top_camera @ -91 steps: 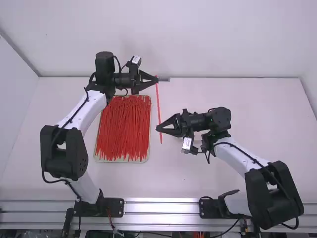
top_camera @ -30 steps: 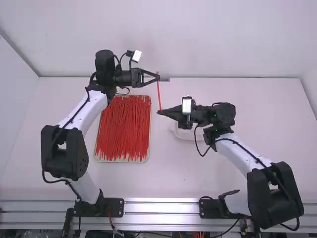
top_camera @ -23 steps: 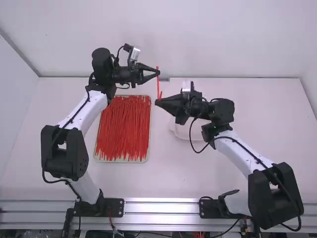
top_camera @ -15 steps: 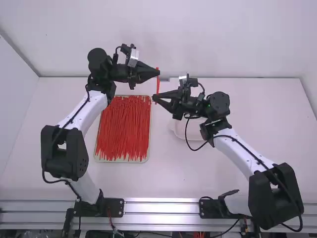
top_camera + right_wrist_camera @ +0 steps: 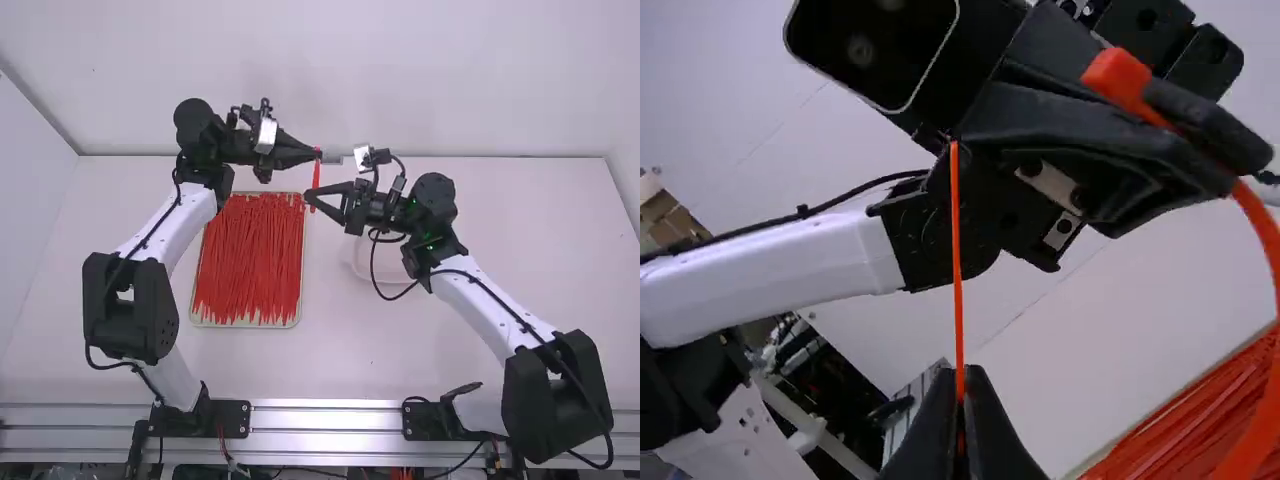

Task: Fasten the cable tie

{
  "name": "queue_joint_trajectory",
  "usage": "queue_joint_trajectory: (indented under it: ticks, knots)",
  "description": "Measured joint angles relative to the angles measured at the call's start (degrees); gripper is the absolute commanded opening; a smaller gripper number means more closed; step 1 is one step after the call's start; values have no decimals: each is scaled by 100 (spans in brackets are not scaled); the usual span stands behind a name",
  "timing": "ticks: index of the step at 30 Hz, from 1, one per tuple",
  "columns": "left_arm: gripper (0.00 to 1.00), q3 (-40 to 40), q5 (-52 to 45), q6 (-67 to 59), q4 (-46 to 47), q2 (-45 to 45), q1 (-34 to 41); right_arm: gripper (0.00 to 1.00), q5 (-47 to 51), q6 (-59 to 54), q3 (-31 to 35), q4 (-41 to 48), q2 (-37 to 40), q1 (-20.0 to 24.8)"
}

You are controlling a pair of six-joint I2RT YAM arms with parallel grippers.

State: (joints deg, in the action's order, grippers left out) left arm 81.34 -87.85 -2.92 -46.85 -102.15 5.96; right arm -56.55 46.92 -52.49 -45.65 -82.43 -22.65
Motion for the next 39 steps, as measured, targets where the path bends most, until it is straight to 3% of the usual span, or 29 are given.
queue_joint_trajectory:
  ticks: [39]
  knots:
    - [2,0,-66,-247,-732,-2,44,0,507,358,-4,131,0,-74]
